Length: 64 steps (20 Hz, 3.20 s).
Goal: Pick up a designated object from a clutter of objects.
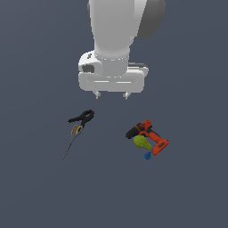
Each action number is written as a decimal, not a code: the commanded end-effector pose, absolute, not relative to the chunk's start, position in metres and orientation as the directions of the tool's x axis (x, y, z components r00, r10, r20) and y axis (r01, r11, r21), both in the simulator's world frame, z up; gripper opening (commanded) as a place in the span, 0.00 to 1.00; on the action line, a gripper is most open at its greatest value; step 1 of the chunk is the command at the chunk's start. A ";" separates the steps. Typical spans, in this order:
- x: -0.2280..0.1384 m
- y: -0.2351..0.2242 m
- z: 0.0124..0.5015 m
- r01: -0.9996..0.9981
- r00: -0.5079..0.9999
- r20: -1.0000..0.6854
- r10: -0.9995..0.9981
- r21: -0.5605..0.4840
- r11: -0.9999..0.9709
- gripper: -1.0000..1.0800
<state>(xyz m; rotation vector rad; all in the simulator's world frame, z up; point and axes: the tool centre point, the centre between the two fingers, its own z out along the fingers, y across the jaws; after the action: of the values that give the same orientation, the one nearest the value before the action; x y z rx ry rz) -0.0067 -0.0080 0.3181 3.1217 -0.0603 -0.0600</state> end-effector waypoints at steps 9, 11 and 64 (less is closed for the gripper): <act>-0.011 -0.004 0.298 -0.005 0.996 -0.085 -0.007 0.033 -0.999 0.96; -0.011 -0.004 0.294 0.002 0.996 -0.094 -0.002 0.035 -0.999 0.96; 0.018 -0.240 0.050 -0.559 0.829 -0.002 -0.559 0.000 -0.829 0.96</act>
<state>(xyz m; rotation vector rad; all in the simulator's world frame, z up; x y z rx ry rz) 0.0183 -0.2400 0.0551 3.0050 -0.9183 -0.0013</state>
